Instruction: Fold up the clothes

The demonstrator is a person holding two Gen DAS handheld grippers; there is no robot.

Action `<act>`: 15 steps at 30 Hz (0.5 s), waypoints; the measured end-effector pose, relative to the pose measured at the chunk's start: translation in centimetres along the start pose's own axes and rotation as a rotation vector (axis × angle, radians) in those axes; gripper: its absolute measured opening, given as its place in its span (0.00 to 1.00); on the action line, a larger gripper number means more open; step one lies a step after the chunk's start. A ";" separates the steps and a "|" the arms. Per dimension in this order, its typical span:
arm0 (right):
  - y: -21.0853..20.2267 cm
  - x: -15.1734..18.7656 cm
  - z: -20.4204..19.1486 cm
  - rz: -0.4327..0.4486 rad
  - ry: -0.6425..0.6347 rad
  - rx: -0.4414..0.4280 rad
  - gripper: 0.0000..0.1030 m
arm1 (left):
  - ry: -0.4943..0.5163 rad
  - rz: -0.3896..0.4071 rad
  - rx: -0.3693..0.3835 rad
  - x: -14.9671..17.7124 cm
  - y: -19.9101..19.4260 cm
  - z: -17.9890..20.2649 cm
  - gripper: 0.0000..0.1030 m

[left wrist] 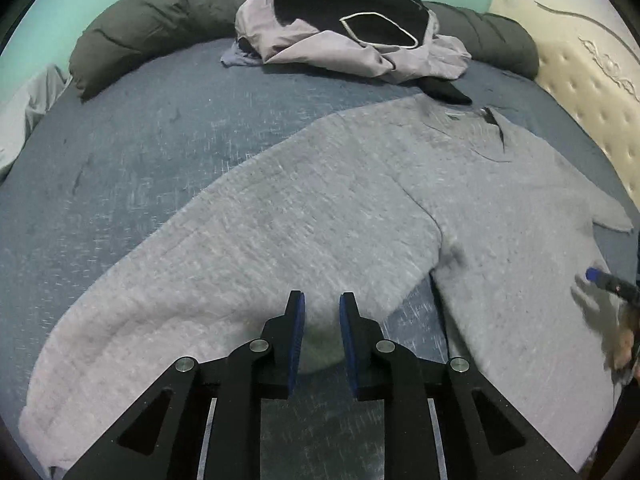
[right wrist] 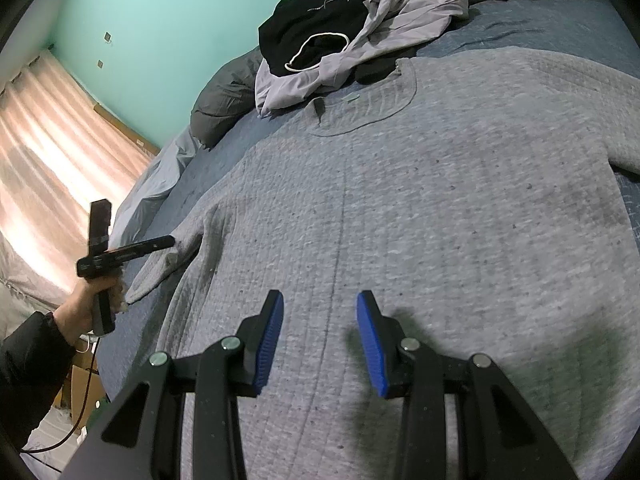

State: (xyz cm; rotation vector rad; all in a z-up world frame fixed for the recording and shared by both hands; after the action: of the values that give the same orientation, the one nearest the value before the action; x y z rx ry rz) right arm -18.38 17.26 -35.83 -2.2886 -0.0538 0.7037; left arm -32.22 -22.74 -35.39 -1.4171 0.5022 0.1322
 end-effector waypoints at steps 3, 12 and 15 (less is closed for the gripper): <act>-0.2 -0.1 0.2 0.003 0.003 0.001 0.37 | 0.014 -0.067 -0.039 1.0 2.3 0.6 0.19; -0.4 -0.3 0.4 0.014 0.014 0.001 0.37 | -0.027 -0.023 -0.078 2.4 -0.4 -0.5 0.19; -0.6 -0.2 0.0 0.021 0.005 -0.002 0.37 | -0.146 0.035 -0.099 4.3 -3.5 -4.1 0.21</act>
State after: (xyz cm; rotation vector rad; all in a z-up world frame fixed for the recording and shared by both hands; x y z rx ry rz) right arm -18.47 17.68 -35.34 -2.2956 -0.0286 0.7092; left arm -28.10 -28.21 -34.32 -1.4833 0.4047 0.2903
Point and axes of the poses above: each gripper's, at about its wrist camera, not at the fingertips, and y roughly the way its jaws point, z to its right, x to its underside, the point moved 4 cm from there along y, roughly the way its jaws point, and after that the axes turned 6 degrees about -z, right-handed, at the moved point
